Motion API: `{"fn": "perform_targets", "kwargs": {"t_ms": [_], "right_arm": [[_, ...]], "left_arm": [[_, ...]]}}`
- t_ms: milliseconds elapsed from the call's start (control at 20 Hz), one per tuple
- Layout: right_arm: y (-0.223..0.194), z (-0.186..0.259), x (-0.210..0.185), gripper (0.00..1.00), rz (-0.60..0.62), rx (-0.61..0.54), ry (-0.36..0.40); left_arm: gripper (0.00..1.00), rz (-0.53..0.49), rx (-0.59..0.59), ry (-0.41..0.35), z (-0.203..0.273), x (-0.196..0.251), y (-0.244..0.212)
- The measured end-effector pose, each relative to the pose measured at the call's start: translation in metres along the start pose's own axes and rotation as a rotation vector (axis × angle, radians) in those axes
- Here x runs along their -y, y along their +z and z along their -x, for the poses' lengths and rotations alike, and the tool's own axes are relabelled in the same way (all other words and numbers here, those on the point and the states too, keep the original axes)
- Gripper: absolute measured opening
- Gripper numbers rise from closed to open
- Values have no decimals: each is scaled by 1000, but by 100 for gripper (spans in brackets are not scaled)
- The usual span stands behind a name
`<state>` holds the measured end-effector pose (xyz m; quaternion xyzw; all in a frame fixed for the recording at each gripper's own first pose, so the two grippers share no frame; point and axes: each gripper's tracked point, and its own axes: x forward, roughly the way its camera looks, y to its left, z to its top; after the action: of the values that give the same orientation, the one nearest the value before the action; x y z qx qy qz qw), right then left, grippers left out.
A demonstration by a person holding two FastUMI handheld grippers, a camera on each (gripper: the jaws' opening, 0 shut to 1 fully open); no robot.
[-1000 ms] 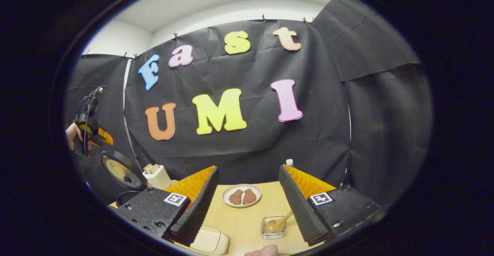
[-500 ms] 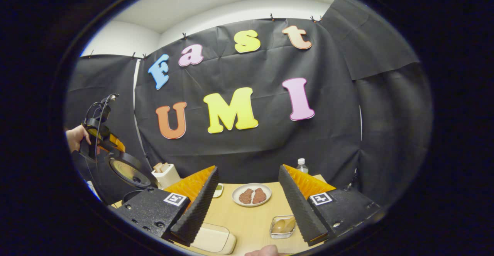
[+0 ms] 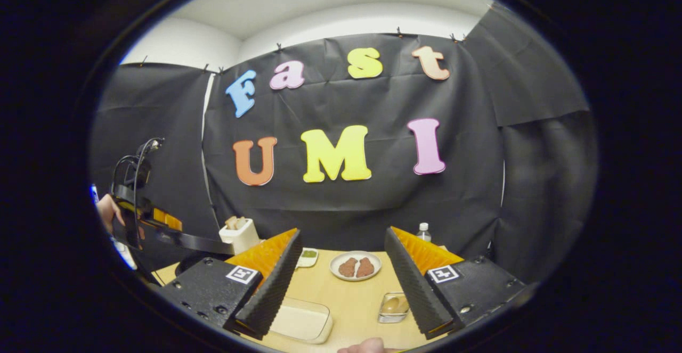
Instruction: Close the left gripper, press the button to open the rice cooker; take a wooden spoon from the chopstick holder with the right hand, scoop a spoonful of rice and pour it into the rice cooker, then put the wooden spoon back into the chopstick holder.
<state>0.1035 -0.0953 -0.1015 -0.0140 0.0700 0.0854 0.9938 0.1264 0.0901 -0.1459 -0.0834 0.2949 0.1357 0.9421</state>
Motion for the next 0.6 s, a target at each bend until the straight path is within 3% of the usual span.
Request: {"fn": "perform_targets", "kwargs": {"t_ms": [150,450,600], "right_arm": [[10,19,-6,100,54,13,-5],[1,33,-32,100,57,-35,40],[6,30,-40,100,51,-23,59]], "left_arm": [[96,6,-10,-15,-1,-1,-27],[96,-119,29,-9,-12,-4,-60],[96,-67,19,16,-15,-6,-71]]}}
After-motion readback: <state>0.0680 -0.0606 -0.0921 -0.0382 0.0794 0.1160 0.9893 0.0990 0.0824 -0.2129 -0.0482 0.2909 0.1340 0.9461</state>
